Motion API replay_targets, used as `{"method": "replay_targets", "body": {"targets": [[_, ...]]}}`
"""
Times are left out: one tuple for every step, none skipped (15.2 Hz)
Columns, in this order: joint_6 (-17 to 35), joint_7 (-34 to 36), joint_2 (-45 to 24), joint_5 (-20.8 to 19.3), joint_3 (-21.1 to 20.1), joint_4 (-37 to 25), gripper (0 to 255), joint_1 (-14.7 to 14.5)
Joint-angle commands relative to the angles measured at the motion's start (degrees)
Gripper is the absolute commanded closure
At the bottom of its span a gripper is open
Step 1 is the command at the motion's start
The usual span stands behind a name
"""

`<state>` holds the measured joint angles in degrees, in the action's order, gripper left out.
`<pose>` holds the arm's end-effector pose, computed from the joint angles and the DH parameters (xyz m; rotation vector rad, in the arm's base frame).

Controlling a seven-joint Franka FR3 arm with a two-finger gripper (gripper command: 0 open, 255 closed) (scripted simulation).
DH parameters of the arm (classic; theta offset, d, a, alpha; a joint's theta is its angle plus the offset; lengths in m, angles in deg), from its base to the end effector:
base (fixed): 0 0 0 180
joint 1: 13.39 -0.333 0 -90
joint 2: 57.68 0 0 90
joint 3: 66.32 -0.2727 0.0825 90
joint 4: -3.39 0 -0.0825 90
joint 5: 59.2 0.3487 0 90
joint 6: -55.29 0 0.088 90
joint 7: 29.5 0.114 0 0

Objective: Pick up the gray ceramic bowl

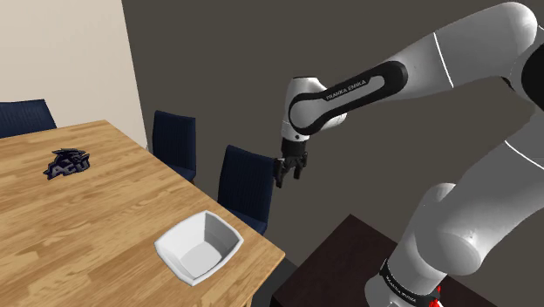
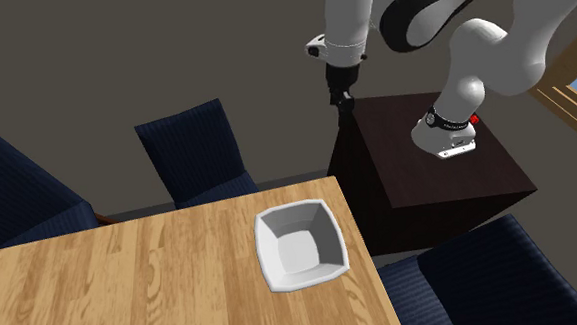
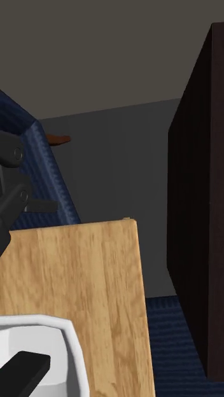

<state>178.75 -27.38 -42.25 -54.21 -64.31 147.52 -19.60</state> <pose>0.4066 0.0343 0.3427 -3.0635 0.0205 0.1474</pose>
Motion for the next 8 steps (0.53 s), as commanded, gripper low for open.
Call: {"method": "replay_targets", "body": {"targets": [[3.7,-1.1,-4.1,2.0,-0.2,-0.8,0,-1.1],[5.4,-1.8,-6.1,3.0,-0.3,-1.3,0,-1.5],[7.0,-2.6,-8.2,4.1,-0.4,-1.9,0,-1.9],[8.6,-3.4,-10.3,5.2,-0.6,-2.6,0,-2.3],[10.1,-4.2,-12.5,6.4,-0.7,-3.3,0,-2.7],[11.5,-5.1,-14.6,7.5,-1.0,-4.2,0,-3.0],[12.8,-6.0,-16.7,8.8,-1.2,-5.1,0,-3.4],[14.1,-7.0,-18.9,10.0,-1.5,-6.1,0,-3.6]]}}
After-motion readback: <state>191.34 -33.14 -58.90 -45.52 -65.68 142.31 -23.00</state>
